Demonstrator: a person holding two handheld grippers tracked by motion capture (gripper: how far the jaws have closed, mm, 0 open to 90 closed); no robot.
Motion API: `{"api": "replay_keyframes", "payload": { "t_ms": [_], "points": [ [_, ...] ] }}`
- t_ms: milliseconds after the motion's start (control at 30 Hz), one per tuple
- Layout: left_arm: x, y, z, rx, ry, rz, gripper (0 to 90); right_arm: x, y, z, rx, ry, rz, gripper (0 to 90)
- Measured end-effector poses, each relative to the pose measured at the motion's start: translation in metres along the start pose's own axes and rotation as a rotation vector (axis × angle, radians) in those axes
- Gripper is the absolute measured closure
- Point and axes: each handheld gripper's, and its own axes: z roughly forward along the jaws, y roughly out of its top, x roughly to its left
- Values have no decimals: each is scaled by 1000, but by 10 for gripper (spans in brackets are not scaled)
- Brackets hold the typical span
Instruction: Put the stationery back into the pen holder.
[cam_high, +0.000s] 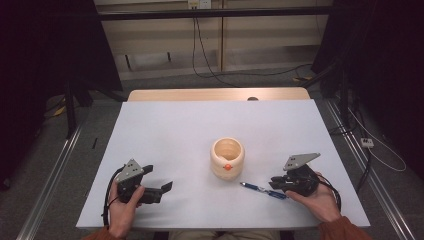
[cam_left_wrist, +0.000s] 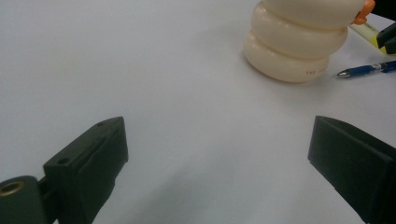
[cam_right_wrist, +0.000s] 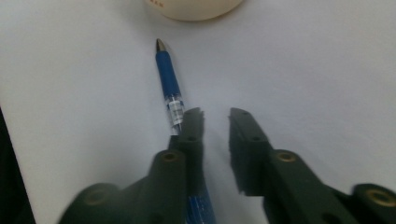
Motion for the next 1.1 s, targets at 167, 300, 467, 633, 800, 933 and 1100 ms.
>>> {"api": "replay_keyframes", "payload": {
  "t_ms": [167,300,467,633,800,933,1100],
  "points": [
    [0,0,2,1,-1,1,50,5,12,-1,-15,23,-36,461],
    [0,0,1,-1,-1,-1,49,9,24,5,31,27,-54,253],
    [0,0,1,4,-6,2,49,10,38,20,104,52,-83,208],
    [1,0,1,0,4,-1,49,12,50,33,146,35,-101,303],
    [0,-1,0,0,3,1,49,16,49,42,189,47,-129,361],
    [0,-1,1,0,1,1,49,20,49,44,221,48,-157,463],
    [0,0,1,0,-1,3,49,23,50,45,254,30,-191,570]
  ]
}}
